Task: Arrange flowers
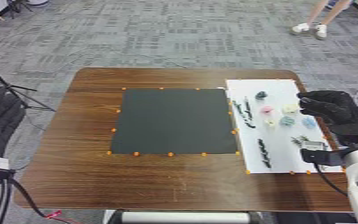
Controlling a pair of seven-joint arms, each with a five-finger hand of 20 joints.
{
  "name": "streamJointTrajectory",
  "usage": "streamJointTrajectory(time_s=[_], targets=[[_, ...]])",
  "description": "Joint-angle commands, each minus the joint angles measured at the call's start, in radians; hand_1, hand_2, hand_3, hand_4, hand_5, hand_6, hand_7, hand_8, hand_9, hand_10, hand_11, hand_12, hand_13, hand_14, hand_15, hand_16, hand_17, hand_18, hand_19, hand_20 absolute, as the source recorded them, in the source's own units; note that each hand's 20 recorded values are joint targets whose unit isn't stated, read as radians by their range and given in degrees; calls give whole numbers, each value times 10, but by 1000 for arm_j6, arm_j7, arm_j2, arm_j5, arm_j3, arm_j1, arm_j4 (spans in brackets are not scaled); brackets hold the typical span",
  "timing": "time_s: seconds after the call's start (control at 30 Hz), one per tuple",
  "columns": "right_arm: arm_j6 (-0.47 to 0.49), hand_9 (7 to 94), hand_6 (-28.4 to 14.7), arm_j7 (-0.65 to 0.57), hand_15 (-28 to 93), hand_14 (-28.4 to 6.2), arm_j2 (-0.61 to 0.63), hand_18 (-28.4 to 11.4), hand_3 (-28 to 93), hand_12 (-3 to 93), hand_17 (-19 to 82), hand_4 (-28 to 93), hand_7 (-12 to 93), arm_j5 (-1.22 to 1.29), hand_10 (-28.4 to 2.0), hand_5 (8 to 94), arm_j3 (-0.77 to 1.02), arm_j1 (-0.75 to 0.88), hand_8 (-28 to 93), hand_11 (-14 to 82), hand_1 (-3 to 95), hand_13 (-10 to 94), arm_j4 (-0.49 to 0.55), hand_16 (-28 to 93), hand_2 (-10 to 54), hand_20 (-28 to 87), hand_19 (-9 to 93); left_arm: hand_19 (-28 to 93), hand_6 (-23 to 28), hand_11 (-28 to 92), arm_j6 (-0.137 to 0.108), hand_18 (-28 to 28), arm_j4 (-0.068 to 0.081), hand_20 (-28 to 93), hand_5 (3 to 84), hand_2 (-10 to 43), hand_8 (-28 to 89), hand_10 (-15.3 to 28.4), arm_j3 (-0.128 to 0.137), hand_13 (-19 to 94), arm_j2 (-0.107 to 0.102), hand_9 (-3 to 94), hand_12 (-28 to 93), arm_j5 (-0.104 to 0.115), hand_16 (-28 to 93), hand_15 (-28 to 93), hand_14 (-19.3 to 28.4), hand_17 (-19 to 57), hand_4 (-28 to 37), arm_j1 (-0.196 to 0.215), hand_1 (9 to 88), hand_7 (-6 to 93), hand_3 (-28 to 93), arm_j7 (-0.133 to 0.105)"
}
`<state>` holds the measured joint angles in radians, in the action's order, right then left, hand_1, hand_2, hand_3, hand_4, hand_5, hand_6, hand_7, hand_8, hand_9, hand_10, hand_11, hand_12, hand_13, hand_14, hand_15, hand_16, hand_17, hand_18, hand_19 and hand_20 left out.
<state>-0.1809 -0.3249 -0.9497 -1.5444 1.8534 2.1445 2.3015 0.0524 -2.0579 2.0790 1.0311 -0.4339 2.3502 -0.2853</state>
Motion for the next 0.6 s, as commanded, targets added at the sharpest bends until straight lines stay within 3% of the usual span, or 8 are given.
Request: streamJointTrajectory(time_s=[0.03,0.23,0.6], targets=[[18,482,-105,5,492,-180,4,-194,832,199,144,-253,148,-9,-194,541,12,8,-120,261,217,354,13,122,-92,129,538,154,65,123,-18,85,-7,95,381,115,-68,127,-7,204,0,300,94,7,-34,117,98,-36,-283,12,221,50,739,-12],[48,509,-93,1,558,-176,6,-202,831,223,156,-258,171,-59,-186,571,9,5,-120,309,221,390,22,138,-95,172,595,157,65,126,-19,86,-9,96,382,115,-68,129,-6,207,1,302,96,9,-34,120,98,-35,-283,18,221,50,740,-17],[61,511,-90,-24,557,-175,2,-201,829,226,156,-262,178,-65,-186,575,11,2,-124,310,224,389,21,136,-95,180,584,158,66,128,-20,86,-16,96,384,115,-68,128,-4,209,7,304,95,9,-35,123,99,-35,-283,25,221,51,740,-19]])
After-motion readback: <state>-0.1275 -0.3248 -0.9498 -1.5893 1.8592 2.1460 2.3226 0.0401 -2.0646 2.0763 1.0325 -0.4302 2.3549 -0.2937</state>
